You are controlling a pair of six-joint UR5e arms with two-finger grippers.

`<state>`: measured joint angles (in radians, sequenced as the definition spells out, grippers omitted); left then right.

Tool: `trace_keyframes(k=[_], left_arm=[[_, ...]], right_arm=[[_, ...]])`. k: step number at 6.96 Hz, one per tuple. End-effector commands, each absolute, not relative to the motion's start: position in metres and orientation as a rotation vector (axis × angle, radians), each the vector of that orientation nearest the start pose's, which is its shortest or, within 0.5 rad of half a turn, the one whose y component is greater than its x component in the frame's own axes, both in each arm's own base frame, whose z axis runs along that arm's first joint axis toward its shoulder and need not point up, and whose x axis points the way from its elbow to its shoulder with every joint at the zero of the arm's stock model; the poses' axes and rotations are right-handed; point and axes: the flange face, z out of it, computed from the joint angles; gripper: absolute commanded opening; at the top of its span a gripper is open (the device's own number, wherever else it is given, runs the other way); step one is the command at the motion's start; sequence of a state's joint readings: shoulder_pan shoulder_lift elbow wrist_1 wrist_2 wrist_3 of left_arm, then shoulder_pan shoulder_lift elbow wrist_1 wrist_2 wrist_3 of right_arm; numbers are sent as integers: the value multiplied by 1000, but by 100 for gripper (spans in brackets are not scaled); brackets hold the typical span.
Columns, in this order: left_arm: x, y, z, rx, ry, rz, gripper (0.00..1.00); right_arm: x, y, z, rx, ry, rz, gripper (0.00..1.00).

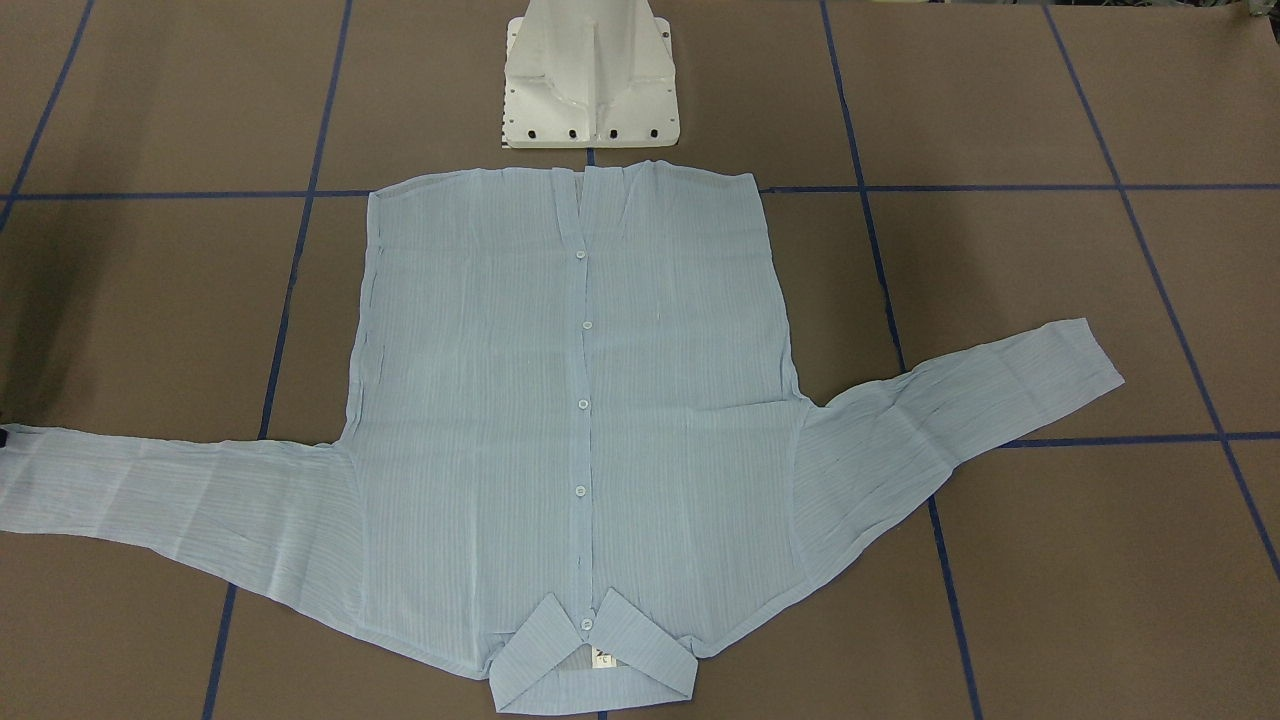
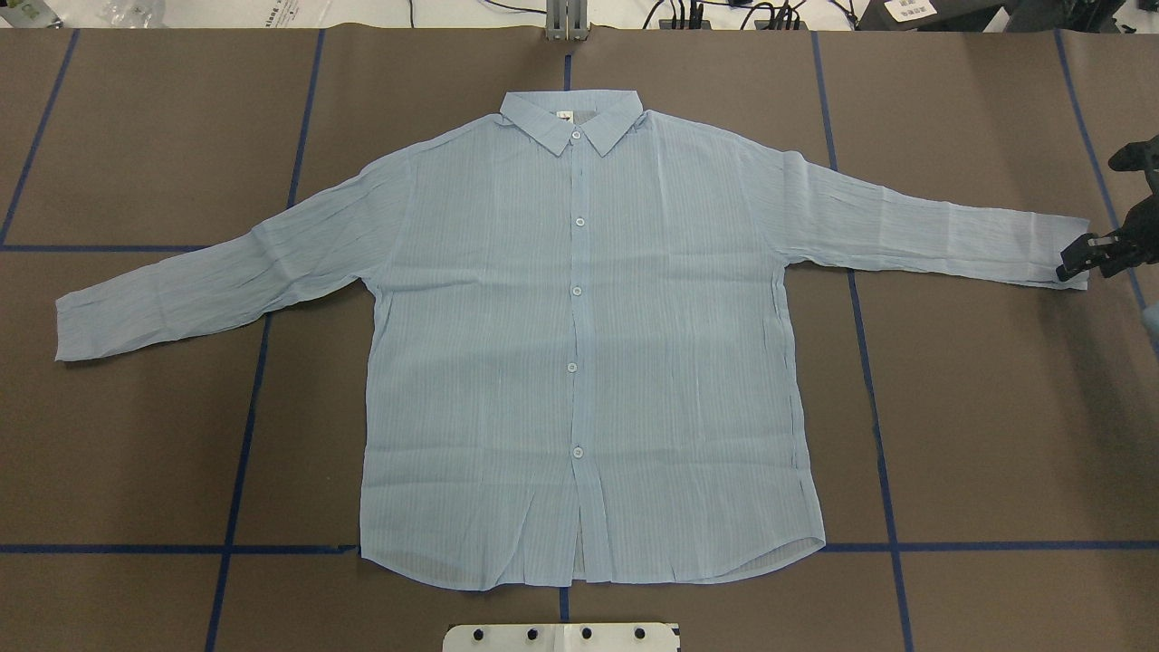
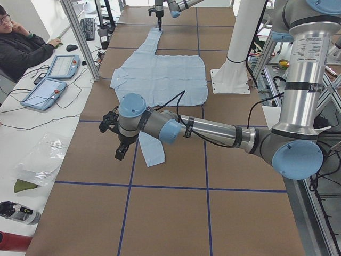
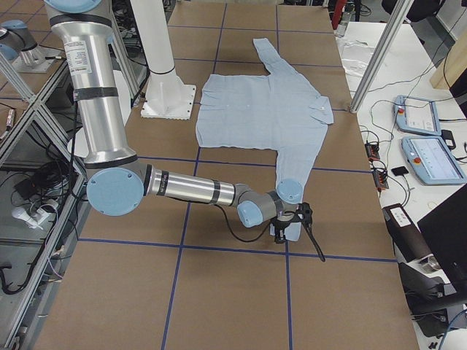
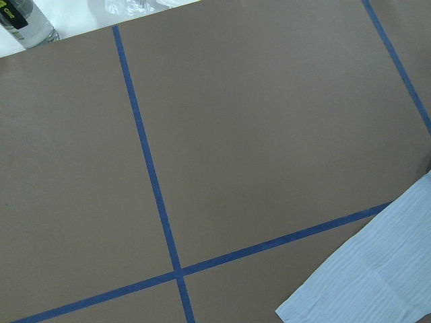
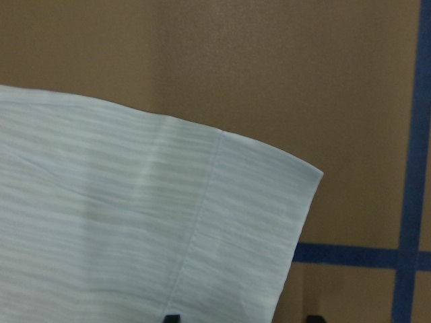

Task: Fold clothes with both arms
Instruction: 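Lower the right gripper onto the sleeve cuff and grasp it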

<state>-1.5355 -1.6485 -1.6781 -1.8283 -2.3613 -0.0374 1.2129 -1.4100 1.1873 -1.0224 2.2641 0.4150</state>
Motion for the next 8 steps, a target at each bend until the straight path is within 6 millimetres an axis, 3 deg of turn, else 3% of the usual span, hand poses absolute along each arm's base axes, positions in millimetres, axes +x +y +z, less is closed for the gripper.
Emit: trace_keyframes(k=[1, 3, 5, 7, 8], left_arm=[[-43, -541, 534, 392, 792, 171, 100], [-43, -542, 533, 393, 792, 172, 100], [-43, -544, 530, 398, 792, 174, 100], [-43, -544, 530, 398, 792, 174, 100], [-43, -545, 529, 399, 792, 174, 100]], right_arm=[[-135, -561, 708, 11, -748, -53, 54], [-135, -559, 710, 8, -747, -53, 53], [-133, -559, 711, 6, -746, -50, 43], [-131, -560, 710, 6, -745, -47, 27], [-128, -563, 707, 0, -745, -38, 25]])
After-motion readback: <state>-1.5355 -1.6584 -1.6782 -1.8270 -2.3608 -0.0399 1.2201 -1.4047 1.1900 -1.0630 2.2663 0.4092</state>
